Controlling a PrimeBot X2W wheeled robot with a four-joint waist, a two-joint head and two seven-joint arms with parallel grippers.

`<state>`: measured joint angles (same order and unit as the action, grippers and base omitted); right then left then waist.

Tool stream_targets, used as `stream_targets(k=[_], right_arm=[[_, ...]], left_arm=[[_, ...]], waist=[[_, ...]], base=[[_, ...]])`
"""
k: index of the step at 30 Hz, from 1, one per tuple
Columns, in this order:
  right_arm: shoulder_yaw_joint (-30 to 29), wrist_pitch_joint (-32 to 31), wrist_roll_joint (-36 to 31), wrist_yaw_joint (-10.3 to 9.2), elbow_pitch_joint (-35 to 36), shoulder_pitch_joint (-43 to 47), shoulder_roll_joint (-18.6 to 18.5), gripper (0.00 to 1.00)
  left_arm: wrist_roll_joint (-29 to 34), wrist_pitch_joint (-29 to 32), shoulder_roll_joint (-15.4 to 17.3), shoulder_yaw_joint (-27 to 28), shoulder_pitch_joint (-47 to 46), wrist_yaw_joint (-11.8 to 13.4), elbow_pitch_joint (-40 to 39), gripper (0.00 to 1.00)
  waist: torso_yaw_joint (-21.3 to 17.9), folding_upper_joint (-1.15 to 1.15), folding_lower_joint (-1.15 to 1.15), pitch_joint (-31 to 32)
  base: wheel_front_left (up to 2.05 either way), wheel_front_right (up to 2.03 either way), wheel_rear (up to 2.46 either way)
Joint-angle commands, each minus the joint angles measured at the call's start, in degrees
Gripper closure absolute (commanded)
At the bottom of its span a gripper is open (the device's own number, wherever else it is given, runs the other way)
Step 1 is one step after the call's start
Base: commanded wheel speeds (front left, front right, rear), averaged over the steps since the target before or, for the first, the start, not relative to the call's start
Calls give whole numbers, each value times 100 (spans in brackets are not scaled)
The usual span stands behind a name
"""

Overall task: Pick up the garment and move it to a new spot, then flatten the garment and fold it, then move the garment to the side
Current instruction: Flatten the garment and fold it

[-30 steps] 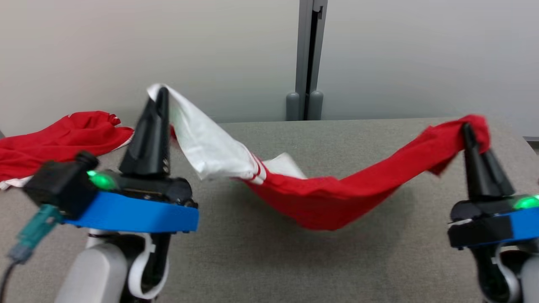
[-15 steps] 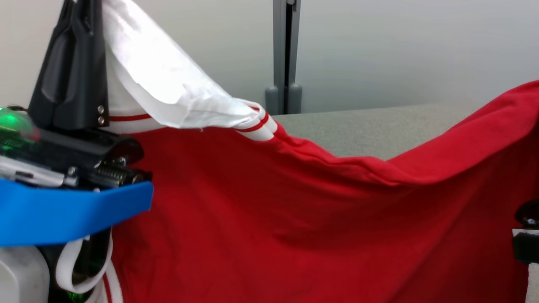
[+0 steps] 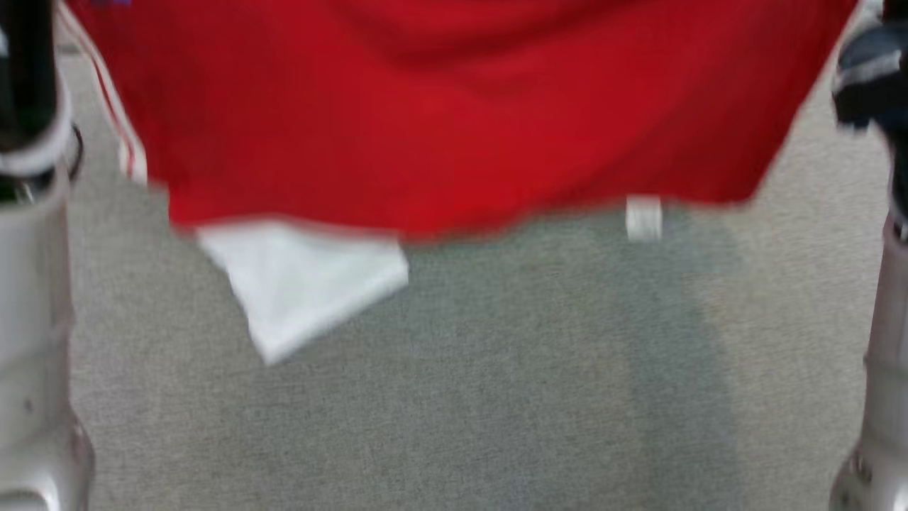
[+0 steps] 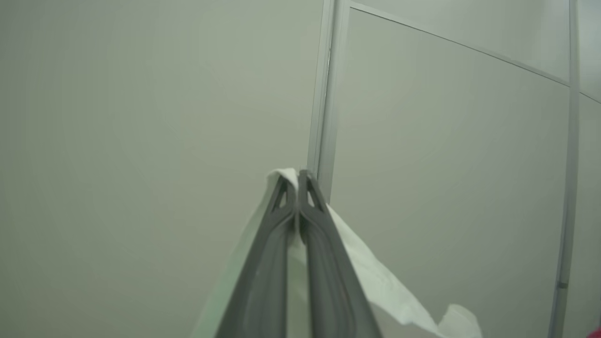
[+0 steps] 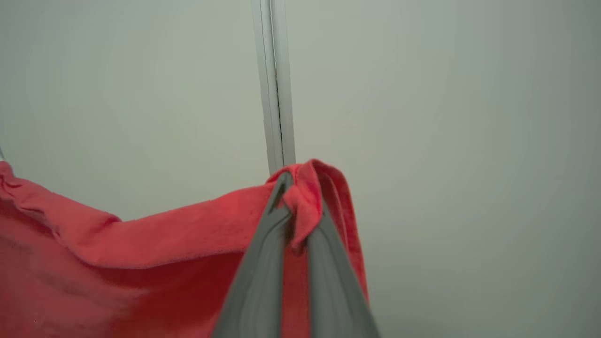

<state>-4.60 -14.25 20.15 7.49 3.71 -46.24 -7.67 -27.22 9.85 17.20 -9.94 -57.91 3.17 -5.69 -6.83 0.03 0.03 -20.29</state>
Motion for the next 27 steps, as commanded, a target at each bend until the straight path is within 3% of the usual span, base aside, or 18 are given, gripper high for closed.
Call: stream_targets(k=[1,7,11,19,27], right_arm=[[28,89,-118,1,-333,-444,-41,100],[62,810,-799,1,-2211,-2265,-8,100],[-121,1264,-1197,1,-3298,-2855,-15,100],[-399,2161,-1657,1,-5245,-2699,11,100],[-262,2721,-1543,1,-6229,-2476,121,100]], left_arm=[[115,-158,-60,-1,-443,-21,264,100],[528,-958,-240,-180,-1881,-150,1745,100],[528,-1319,-493,-347,-2150,-268,2547,100],[233,-1892,-878,-514,-1486,-592,3743,100],[-66,-2264,-877,-446,-803,-830,4211,100]], waist=[[348,-3,-3,-483],[535,-3,-3,-1039],[749,-3,-3,-1244],[976,-3,-3,-1457],[888,-3,-3,-1387]], base=[[0,0,0],[0,0,0],[0,0,0],[0,0,0],[0,0,0]])
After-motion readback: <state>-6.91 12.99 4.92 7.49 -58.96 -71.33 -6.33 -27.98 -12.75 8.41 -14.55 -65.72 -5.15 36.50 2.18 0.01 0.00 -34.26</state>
